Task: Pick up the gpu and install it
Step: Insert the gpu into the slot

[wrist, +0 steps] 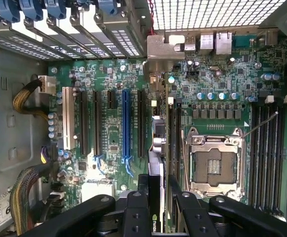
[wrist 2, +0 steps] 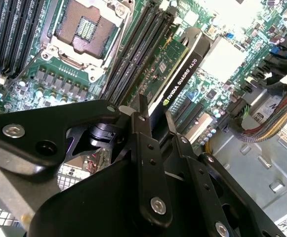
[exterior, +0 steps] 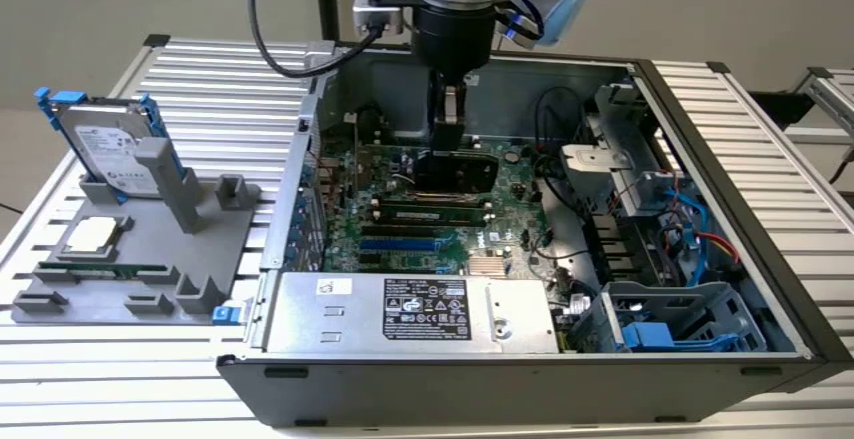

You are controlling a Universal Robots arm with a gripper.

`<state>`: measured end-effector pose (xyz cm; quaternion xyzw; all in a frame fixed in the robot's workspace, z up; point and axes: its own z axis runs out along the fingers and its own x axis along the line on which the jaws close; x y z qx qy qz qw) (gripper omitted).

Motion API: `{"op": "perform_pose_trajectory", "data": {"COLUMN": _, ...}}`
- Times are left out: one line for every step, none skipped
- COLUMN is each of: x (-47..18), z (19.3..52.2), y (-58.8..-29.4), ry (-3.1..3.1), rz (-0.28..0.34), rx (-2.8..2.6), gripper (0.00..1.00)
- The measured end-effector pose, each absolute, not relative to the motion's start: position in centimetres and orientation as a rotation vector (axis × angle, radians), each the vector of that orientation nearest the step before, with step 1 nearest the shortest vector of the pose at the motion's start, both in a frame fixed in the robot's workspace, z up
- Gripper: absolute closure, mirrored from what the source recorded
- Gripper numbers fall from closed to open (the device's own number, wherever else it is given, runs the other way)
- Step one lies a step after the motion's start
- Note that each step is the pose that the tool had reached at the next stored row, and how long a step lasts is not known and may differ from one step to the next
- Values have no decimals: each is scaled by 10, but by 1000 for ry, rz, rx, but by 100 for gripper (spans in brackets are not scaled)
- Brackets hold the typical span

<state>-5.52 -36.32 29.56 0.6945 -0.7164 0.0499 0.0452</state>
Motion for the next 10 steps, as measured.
{"op": "perform_pose_trajectory", "data": {"x": -55, "z": 295, "y": -364, "ry": -2188, "rz": 152, "rx": 2121, "gripper": 100}}
{"op": "perform_pose_trajectory", "data": {"x": -55, "z": 295, "y": -365, "ry": -2188, "rz": 152, "rx": 2121, "gripper": 100}}
{"op": "perform_pose_trajectory", "data": {"x": -55, "z": 295, "y": -367, "ry": -2188, "rz": 152, "rx": 2121, "gripper": 100}}
{"op": "perform_pose_trajectory", "data": {"x": -55, "z": 294, "y": -369, "ry": -2188, "rz": 152, "rx": 2121, "gripper": 100}}
{"op": "perform_pose_trajectory", "data": {"x": -55, "z": 294, "y": -371, "ry": -2188, "rz": 152, "rx": 2121, "gripper": 100}}
{"op": "perform_pose_trajectory", "data": {"x": -55, "z": 293, "y": -373, "ry": -2189, "rz": 151, "rx": 2121, "gripper": 100}}
{"op": "perform_pose_trajectory", "data": {"x": -55, "z": 293, "y": -376, "ry": -2189, "rz": 150, "rx": 2122, "gripper": 100}}
{"op": "perform_pose_trajectory", "data": {"x": -55, "z": 293, "y": -378, "ry": -2190, "rz": 149, "rx": 2123, "gripper": 100}}
{"op": "perform_pose_trajectory", "data": {"x": -55, "z": 292, "y": -381, "ry": -2190, "rz": 147, "rx": 2123, "gripper": 100}}
{"op": "perform_pose_trajectory", "data": {"x": -55, "z": 292, "y": -383, "ry": -2192, "rz": 144, "rx": 2125, "gripper": 100}}
